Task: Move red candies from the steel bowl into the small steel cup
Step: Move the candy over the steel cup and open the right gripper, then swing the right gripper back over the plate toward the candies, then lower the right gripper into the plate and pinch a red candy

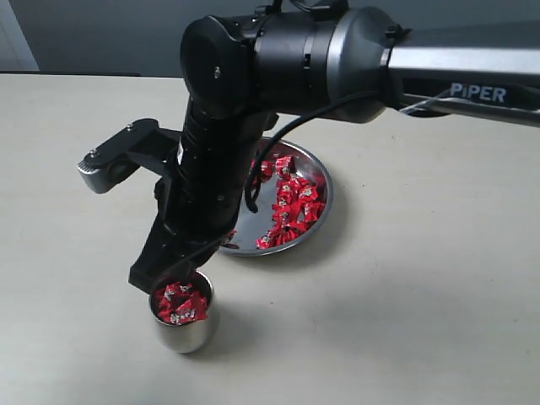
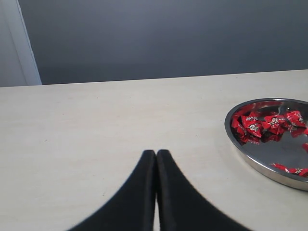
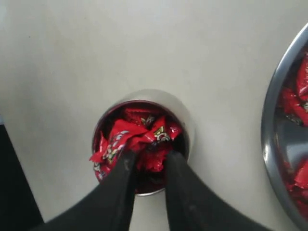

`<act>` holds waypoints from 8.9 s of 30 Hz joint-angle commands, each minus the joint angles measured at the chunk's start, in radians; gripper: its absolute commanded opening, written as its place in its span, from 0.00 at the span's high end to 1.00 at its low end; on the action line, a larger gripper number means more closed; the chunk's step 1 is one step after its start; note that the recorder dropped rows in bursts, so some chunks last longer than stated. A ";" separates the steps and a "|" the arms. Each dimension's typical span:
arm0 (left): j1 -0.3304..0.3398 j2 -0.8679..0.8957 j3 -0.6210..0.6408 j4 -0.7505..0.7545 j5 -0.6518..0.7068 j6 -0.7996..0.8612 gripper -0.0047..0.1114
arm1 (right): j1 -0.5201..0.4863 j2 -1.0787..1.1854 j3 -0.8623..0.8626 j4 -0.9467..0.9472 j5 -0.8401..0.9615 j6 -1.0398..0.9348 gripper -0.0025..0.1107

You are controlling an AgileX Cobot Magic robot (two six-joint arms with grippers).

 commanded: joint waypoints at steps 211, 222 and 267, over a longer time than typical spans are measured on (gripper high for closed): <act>0.004 -0.005 0.002 0.002 -0.006 -0.002 0.96 | -0.390 0.288 -0.001 -0.068 -0.608 0.204 0.88; 0.004 -0.005 0.002 0.002 -0.006 -0.002 0.96 | -0.390 0.271 -0.001 -0.060 -0.607 0.204 0.98; 0.004 -0.005 0.002 0.002 -0.006 -0.002 0.96 | -0.390 0.312 -0.001 -0.063 -0.655 0.204 0.89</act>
